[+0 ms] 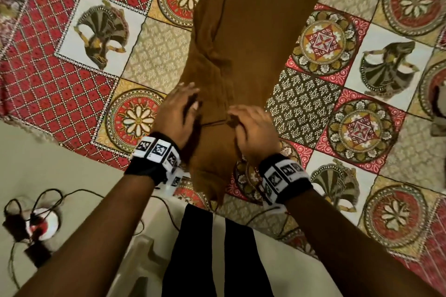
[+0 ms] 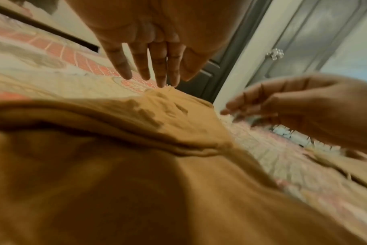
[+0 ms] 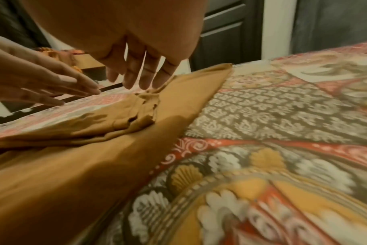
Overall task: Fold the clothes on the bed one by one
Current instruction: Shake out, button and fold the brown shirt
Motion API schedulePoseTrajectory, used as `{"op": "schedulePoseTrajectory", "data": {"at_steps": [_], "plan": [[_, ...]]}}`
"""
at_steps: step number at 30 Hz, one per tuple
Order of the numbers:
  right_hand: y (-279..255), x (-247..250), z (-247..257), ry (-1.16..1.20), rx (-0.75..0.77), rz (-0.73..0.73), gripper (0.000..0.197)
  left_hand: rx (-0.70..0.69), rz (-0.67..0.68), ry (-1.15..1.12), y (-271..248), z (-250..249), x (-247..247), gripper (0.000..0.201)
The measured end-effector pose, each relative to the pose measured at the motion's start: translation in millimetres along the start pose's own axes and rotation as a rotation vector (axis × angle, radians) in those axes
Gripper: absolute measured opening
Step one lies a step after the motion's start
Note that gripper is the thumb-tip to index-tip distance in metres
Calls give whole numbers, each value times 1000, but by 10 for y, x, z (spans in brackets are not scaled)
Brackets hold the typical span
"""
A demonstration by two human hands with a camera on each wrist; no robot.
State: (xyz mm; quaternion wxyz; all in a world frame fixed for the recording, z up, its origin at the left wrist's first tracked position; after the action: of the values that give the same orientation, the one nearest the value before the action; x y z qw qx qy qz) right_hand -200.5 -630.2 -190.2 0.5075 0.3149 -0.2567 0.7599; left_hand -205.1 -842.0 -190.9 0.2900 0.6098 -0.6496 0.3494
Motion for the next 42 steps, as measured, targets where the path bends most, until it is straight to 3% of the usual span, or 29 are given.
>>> {"op": "schedulePoseTrajectory", "data": {"at_steps": [3, 6, 10, 12, 15, 19, 23, 27, 30, 36, 39, 42], "plan": [[390, -334, 201, -156, 145, 202, 51, -69, 192, 250, -60, 436, -61, 58], [668, -671, 313, -318, 327, 311, 53, -92, 343, 382, -280, 795, -232, 71], [763, -893, 108, -496, 459, 514, 65, -91, 281, 422, -392, 913, -323, 73], [838, -778, -57, -491, 476, 488, 75, -89, 271, 415, -394, 893, -328, 73], [959, -464, -316, -539, 298, 403, 81, -102, 315, 376, -393, 865, -262, 73], [760, -99, -369, -414, 13, 265, 65, -179, 404, 277, -387, 971, -38, 78], [-87, -89, -310, -388, 164, 258, 60, -279, 444, 397, -465, 1299, 149, 106], [-932, -393, -348, -408, 254, 276, 63, -435, 413, 500, -441, 1410, 179, 116], [-939, -512, -297, -379, 270, 212, 71, -512, 372, 513, -195, 1351, 122, 121], [-657, -682, -213, -425, 590, 285, 53, -756, 392, 590, 43, 1313, 73, 96], [-625, -686, -299, -419, 604, 373, 55, -869, 417, 623, 109, 1308, 166, 89], [-701, -616, -220, -372, 535, 359, 60, -905, 413, 624, 57, 1162, 240, 82]]}}
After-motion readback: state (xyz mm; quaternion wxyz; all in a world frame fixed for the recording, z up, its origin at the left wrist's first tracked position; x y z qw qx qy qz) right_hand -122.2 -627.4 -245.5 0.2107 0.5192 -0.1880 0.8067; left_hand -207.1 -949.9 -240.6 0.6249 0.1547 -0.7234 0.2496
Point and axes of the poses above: each hand's wrist, its own y-axis towards the middle knuckle, its own x-axis out of the back of the hand, z = x × y, the point moved 3 cm from there along y, towards the middle knuckle, and after that the axes turned 2 degrees about y, right-handed, at the moved point
